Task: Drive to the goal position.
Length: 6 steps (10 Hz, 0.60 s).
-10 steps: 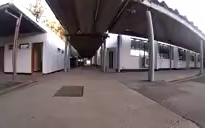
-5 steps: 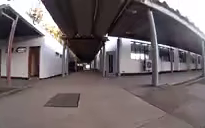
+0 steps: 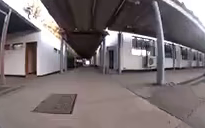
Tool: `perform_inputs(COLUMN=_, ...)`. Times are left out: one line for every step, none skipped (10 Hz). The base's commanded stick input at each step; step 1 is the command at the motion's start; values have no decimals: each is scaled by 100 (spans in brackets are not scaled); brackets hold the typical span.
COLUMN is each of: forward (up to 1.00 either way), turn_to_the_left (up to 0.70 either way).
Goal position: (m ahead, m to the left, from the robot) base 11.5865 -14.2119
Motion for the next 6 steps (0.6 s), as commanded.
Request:
perform_inputs(forward=70, turn_to_the_left=0)
perform_inputs(forward=70, turn_to_the_left=0)
perform_inputs(forward=70, turn_to_the_left=0)
perform_inputs(forward=70, turn_to_the_left=0)
perform_inputs(forward=70, turn_to_the_left=0)
perform_inputs(forward=70, turn_to_the_left=0)
